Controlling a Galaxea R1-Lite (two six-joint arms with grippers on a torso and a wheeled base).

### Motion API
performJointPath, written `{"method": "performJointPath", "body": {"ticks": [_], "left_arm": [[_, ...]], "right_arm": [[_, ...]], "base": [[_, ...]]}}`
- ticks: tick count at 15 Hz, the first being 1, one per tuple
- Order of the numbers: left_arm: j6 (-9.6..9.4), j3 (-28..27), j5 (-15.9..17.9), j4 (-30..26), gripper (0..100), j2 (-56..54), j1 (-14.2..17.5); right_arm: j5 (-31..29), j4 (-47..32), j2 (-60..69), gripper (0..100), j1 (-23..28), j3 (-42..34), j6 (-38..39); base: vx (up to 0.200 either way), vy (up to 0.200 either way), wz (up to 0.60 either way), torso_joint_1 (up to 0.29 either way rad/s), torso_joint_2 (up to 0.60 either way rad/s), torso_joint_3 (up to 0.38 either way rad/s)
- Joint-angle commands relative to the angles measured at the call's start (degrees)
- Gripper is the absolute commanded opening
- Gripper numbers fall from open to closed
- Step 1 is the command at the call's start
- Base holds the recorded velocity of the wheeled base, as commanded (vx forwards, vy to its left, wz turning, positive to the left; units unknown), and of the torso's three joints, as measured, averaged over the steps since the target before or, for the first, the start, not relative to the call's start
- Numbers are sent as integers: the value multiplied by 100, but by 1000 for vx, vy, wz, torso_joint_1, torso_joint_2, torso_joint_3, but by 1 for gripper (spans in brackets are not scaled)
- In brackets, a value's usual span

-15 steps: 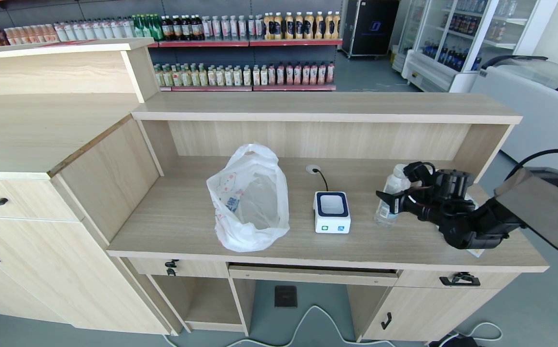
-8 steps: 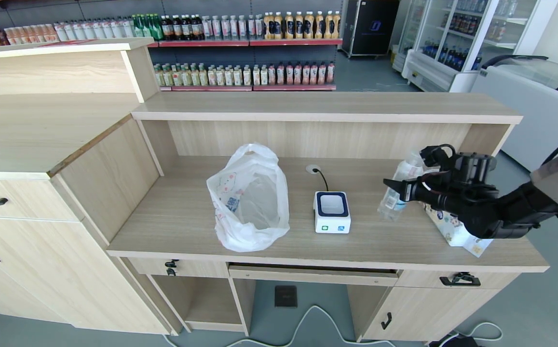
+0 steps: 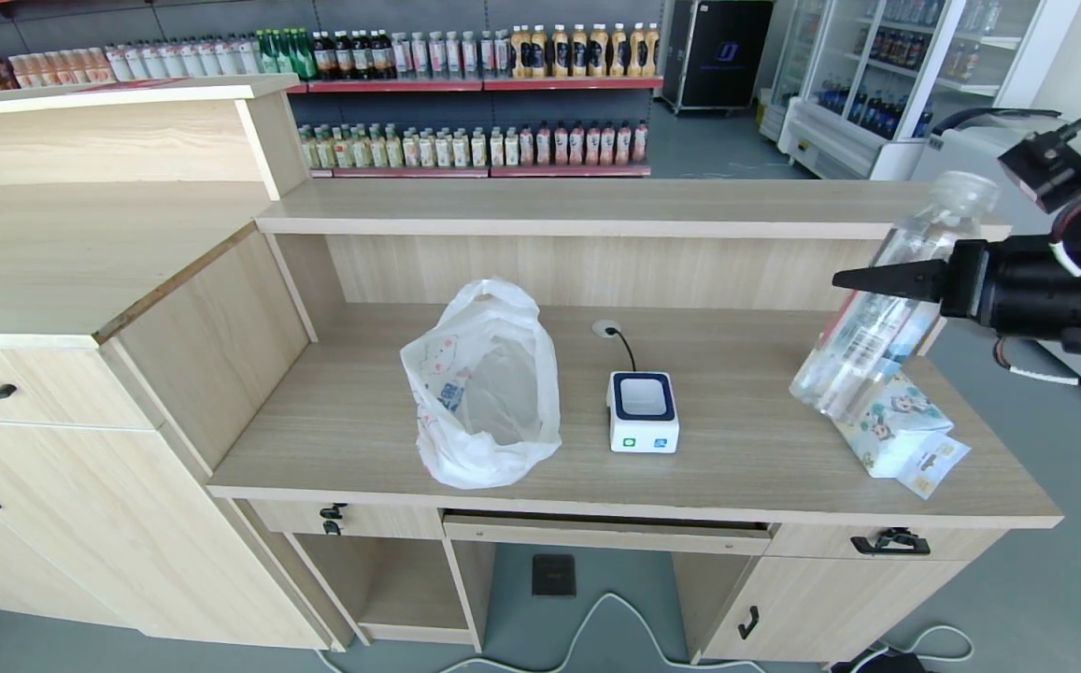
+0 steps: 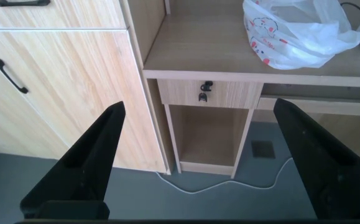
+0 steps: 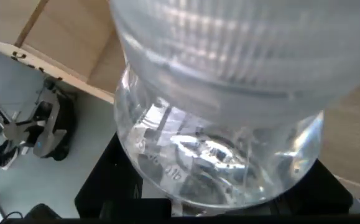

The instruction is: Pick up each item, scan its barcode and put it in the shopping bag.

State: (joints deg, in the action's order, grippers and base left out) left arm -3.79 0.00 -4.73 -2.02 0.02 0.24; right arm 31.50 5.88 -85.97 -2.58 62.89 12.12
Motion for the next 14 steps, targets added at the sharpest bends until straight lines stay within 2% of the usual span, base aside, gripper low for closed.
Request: {"method": "performJointPath", "body": {"ticks": [1,2,3,4,6,8,10,14], "left_arm": [[1,0,-2,0,100,-2,2],[1,0,-2,0,100,-2,2],[1,0,-2,0,100,-2,2],[1,0,-2,0,100,-2,2],[1,0,-2,0,100,-2,2],[1,0,-2,0,100,-2,2],[1,0,-2,0,100,-2,2],[1,0,-2,0,100,-2,2]], "right_arm": [[278,-948,1557,0,-489,-260,98],[550,-1009,1689,0,-541,-383,107],[1201,-1009,1952,0,-664,-585,98],[1324,-1001,2023,0,-752,-638,98],[1368,-948,2102,0,-1253,-629,89],[1350,-702,2014,0,-1526,-559,107],[1368,-667,1908,0,-1570,-365,186],[1350,-702,1917,0,-1877,136,1047]], "base": [[0,0,0,0,0,0],[0,0,0,0,0,0],[0,0,0,0,0,0],[0,0,0,0,0,0],[0,0,0,0,0,0],[0,0,0,0,0,0],[0,0,0,0,0,0],[0,0,0,0,0,0]]}}
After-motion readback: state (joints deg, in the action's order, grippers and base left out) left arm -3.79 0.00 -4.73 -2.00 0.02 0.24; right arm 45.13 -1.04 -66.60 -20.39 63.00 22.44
